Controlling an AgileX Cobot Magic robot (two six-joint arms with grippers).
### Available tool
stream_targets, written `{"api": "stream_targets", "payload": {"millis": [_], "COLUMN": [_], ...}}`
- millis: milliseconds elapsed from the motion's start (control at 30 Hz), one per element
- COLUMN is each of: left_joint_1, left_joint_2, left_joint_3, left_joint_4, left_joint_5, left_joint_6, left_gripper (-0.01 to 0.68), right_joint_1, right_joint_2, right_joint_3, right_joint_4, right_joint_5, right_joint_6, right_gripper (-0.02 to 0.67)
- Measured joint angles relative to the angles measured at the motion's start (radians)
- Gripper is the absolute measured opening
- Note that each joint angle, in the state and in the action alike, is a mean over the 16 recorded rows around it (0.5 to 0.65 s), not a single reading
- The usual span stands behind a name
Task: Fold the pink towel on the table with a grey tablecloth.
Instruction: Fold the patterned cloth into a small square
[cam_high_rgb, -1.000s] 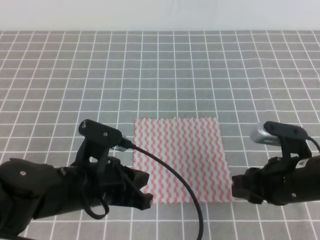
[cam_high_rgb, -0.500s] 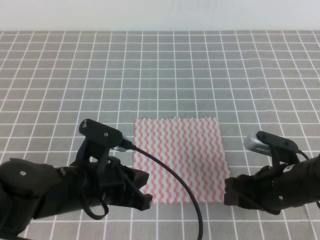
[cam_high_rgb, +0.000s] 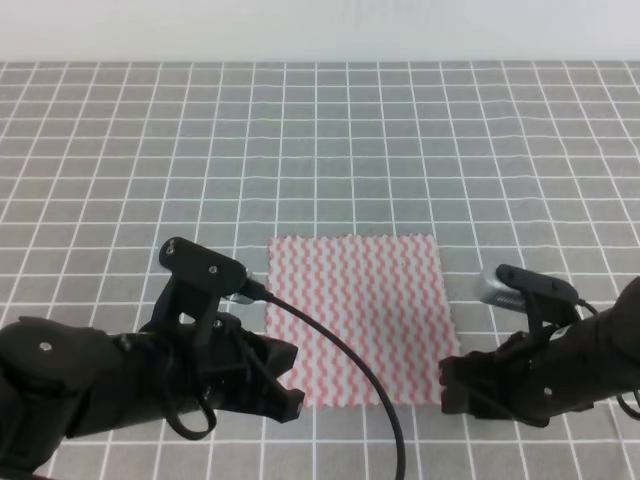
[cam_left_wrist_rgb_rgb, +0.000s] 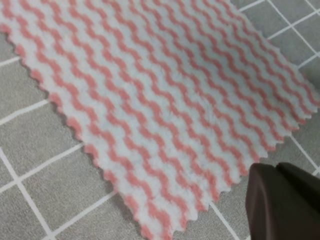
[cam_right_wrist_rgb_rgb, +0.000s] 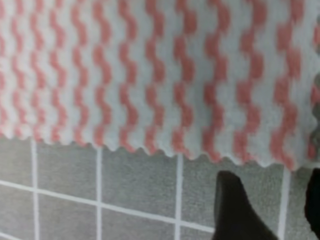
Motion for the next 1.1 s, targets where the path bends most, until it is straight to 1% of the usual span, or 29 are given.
{"api": "stream_targets", "payload": {"millis": [400, 833, 900, 1100], "left_joint_1": [0.0, 0.0, 0.0, 0.0], "left_joint_2": [-0.008, 0.0, 0.0, -0.006], "left_joint_3": [0.001, 0.0, 0.0, 0.001], "left_joint_4": [0.0, 0.0, 0.0, 0.0], "left_joint_5": [0.01, 0.003, 0.003, 0.008], "left_joint_6": [0.002, 0.007, 0.007, 0.015], "left_gripper": [-0.003, -0.004, -0.004, -0.003], "right_joint_1": [0.0, 0.0, 0.0, 0.0], "right_joint_2": [0.045, 0.075, 0.079, 0.091], "right_joint_3": [-0.005, -0.048, -0.054, -0.062], "right_joint_4": [0.02, 0.021, 0.018, 0.01], "right_joint_5": [-0.028, -0.033, -0.032, -0.032], "right_joint_6": [-0.018, -0.022, -0.022, -0.022], "right_gripper": [0.282, 0.275, 0.264, 0.179]}}
